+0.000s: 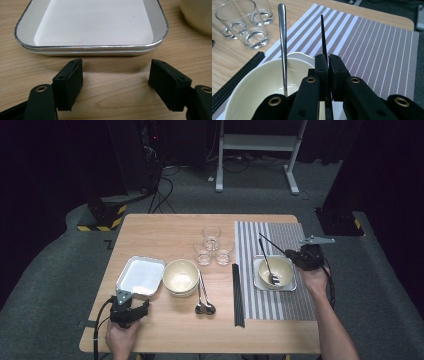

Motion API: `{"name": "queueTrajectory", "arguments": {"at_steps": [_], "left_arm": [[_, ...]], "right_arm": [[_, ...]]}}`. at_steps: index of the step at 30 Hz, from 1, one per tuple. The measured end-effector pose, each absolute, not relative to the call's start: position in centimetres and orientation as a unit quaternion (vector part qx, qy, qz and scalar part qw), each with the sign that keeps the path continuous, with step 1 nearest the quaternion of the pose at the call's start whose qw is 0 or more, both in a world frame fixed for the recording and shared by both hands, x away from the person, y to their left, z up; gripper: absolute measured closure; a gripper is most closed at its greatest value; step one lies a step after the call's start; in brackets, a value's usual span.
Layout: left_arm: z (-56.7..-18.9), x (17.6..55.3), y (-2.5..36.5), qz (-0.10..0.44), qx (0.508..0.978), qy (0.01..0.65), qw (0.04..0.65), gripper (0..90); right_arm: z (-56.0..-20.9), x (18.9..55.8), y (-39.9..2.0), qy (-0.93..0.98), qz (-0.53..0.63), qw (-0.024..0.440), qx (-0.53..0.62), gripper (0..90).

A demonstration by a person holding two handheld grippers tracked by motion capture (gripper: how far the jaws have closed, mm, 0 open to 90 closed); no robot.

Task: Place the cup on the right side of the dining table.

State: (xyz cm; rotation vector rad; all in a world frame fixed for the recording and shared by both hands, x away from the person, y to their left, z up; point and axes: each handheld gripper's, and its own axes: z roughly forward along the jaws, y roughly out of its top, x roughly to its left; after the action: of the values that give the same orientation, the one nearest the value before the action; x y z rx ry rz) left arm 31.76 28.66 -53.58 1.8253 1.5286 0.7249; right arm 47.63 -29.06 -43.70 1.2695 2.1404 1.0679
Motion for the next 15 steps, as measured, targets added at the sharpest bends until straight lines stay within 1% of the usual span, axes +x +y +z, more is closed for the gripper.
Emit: {"name": "queueTrajectory", "arguments": {"at_steps": [15], "left_arm": [[-53.58,31.77,28.65,0.276,0.694,0.582,0.321,27.5]], "right_arm": [[-44.64,47.91,-29.62,0.771,0.378,0.209,0.467,86.0]]}}
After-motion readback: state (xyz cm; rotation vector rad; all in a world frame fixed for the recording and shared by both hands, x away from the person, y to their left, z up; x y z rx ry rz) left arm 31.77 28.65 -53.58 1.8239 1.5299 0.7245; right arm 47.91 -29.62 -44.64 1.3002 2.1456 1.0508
